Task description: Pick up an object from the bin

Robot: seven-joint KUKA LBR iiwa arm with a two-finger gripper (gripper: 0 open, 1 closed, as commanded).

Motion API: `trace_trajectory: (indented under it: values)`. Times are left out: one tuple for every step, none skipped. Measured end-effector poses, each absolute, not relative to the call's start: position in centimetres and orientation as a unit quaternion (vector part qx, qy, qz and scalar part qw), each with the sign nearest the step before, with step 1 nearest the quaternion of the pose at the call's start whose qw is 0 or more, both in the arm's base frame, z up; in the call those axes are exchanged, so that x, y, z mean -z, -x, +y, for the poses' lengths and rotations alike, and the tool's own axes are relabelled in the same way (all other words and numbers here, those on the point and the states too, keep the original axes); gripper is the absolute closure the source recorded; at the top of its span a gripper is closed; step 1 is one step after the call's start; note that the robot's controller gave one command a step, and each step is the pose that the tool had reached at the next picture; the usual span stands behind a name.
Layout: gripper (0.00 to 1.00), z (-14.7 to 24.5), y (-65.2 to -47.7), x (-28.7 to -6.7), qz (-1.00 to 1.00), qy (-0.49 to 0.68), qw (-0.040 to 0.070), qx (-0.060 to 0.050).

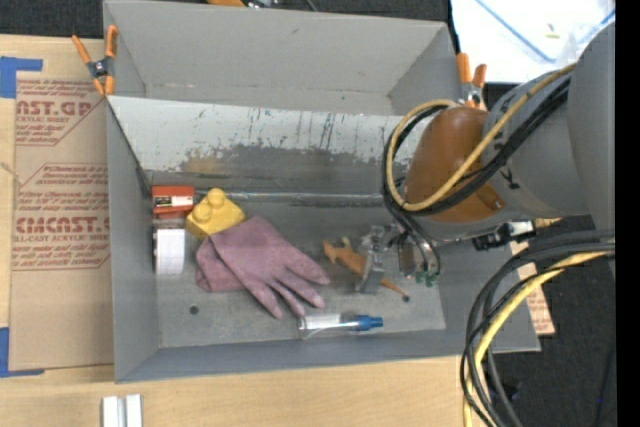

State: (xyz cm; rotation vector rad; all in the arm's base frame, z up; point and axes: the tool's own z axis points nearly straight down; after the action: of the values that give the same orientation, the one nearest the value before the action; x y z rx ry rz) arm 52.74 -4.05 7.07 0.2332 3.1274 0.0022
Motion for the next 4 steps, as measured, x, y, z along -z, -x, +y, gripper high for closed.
trace_trajectory:
  values:
    - [1.0, -4.0, -52.6, -8.2, 0.997, -0.074, 0.001, -0.001]
    - [1.0, -4.0, -52.6, -10.0, 0.997, -0.074, 0.001, -0.001]
    - [1.0, -3.9, -52.6, -11.1, 0.997, -0.074, 0.001, -0.001]
    - [1.0, -3.9, -52.7, -11.7, 0.997, -0.074, 0.002, -0.001]
